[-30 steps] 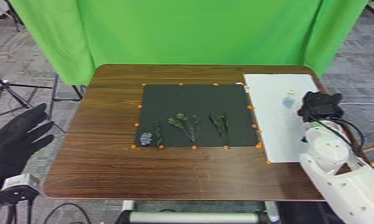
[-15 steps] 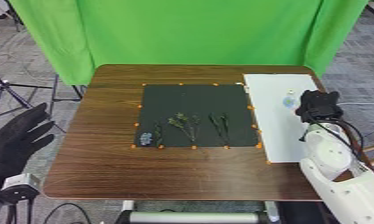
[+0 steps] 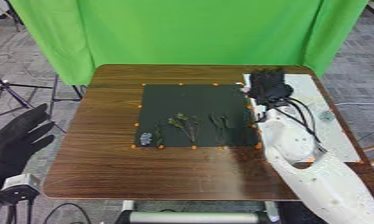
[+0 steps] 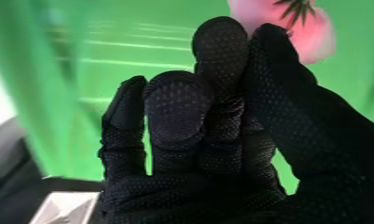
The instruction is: Arrange flowers
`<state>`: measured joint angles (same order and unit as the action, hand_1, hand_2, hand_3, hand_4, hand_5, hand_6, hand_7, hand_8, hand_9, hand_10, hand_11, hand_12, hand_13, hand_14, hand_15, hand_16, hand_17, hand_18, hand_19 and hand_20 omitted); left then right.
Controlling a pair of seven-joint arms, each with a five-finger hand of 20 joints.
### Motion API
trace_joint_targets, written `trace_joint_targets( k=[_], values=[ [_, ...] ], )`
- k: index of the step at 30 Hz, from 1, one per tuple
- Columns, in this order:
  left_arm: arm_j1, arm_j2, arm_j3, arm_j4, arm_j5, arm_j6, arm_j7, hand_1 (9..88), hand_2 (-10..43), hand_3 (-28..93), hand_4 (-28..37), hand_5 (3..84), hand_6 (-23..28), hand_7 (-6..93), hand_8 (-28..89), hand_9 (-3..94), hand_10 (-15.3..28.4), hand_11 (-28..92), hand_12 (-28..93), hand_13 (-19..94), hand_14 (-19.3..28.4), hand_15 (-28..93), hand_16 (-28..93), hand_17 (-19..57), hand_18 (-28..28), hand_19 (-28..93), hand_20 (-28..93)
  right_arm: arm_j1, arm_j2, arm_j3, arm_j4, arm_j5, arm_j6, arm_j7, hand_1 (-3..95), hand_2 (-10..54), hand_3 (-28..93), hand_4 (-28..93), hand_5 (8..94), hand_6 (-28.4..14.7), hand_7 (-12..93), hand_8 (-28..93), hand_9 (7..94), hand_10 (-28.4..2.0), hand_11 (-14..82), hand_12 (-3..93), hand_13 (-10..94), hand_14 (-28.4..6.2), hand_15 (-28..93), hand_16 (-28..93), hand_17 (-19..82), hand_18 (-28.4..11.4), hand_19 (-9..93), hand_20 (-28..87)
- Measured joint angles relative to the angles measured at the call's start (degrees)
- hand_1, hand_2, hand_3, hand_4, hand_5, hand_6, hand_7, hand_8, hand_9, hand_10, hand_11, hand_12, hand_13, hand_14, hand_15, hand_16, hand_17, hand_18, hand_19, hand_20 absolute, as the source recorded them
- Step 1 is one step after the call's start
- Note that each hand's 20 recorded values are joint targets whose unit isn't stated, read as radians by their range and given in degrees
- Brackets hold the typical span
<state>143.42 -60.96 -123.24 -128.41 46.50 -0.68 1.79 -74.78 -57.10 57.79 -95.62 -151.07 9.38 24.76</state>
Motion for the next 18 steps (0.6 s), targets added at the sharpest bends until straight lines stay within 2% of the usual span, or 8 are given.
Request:
trace_joint_targets(
  k=[8, 18],
  values=[
    [-0.3, 0.34, 0.71, 0.03, 0.02, 0.05, -0.27, 21.6, 0.1, 71, -28.3, 20.9, 0.9, 21.0, -10, 16.8, 8.8, 12, 20, 14, 10.9, 15, 8, -11.1, 18.3, 37, 9, 9.9, -11.6, -11.0, 6.0, -1.5, -1.8, -2.7, 47.0, -9.5, 85, -27, 71.3, 3.7, 48, 0, 87.1, -5.2, 24.3, 53.9, 74, -4.4, 70, 32, 19, -19.7, 73, 52],
    [-1.0, 1.05, 0.92, 0.25, 0.02, 0.13, -0.23, 21.5, 0.0, 71, -28.3, 20.9, 0.8, 21.0, -10, 16.9, 8.7, 12, 20, 14, 10.9, 15, 8, -11.1, 18.3, 37, 10, 13.3, -20.9, -17.2, 12.6, -6.4, -5.0, -4.2, 47.0, -9.5, 85, -27, 71.3, 3.6, 48, -1, 86.9, -5.2, 24.9, 53.6, 73, -4.6, 70, 32, 19, -19.6, 73, 52]
  ],
)
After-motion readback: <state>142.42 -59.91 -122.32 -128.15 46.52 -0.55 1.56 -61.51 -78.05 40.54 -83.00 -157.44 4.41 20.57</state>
